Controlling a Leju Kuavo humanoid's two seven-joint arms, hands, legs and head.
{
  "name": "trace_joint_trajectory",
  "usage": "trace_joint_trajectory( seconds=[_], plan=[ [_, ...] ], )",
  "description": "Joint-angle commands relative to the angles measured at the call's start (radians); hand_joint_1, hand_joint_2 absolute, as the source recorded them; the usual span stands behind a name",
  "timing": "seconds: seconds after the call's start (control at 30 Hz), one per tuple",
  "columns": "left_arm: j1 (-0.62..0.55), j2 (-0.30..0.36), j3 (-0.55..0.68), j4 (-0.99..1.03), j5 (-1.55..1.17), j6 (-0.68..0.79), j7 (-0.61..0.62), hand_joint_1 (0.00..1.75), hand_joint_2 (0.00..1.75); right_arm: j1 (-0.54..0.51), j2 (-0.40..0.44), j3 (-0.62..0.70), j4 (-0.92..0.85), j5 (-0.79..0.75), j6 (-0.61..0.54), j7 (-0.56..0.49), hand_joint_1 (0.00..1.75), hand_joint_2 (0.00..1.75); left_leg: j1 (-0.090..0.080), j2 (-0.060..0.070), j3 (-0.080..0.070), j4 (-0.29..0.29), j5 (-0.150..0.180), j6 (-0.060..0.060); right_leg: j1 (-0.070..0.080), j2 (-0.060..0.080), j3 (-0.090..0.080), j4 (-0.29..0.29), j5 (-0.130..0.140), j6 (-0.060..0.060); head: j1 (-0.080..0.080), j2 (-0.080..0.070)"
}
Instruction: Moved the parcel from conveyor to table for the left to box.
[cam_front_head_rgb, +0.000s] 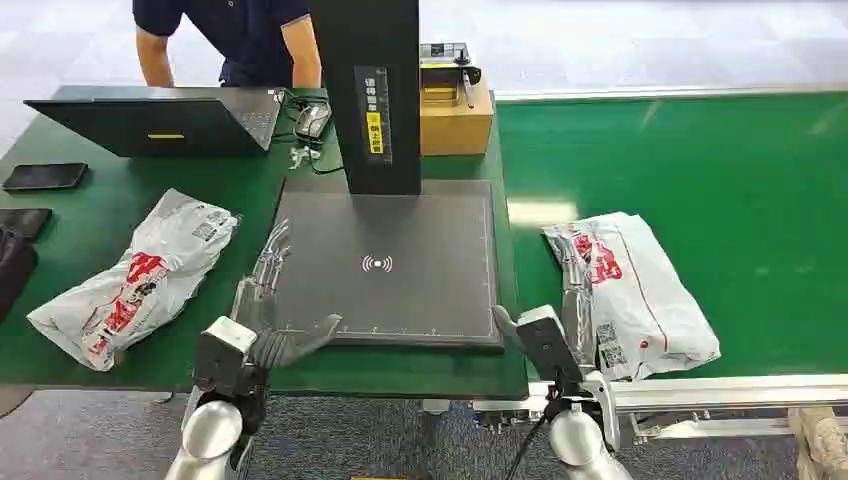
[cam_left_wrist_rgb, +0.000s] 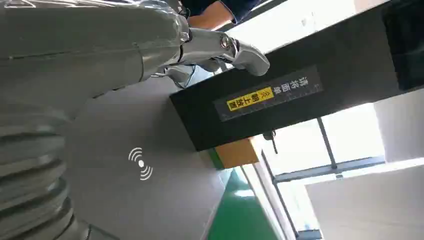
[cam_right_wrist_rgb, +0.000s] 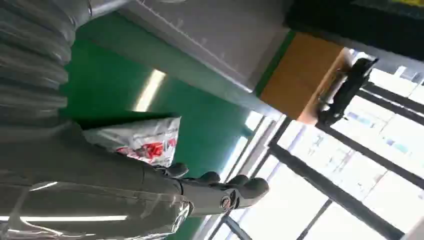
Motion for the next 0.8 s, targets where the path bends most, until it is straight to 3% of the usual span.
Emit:
trace_joint_trajectory(
  seconds=[0.03, 0.5, 0.8],
  plan=[
    [-0.004, 0.007, 0.014, 0.015, -0.006, -0.001, 0.015, 0.0, 1.75, -0.029, -0.013, -0.161, 0.133, 0.032, -0.017, 0.059, 0.0, 1.75, 0.001, -0.002, 0.003, -0.002, 0.0, -0.002, 0.0, -0.001, 0.004, -0.002, 0.0, 0.002, 0.0, 0.0],
    [-0.034, -0.009, 0.017, 0.048, -0.029, -0.027, 0.026, 0.0, 1.75, 0.042, 0.016, -0.391, 0.126, 0.177, -0.082, 0.183, 0.0, 1.75, 0.001, -0.003, 0.003, -0.001, 0.0, -0.002, 0.0, -0.002, 0.003, -0.002, -0.001, 0.001, 0.0, 0.0],
    [-0.055, -0.006, 0.017, 0.062, -0.016, -0.036, 0.016, 0.0, 1.75, 0.022, 0.03, -0.472, 0.21, 0.172, -0.033, 0.194, 0.0, 1.75, 0.001, -0.004, 0.008, -0.005, 0.0, -0.005, 0.0, -0.002, 0.009, -0.005, 0.0, 0.003, 0.0, 0.0]
  ],
)
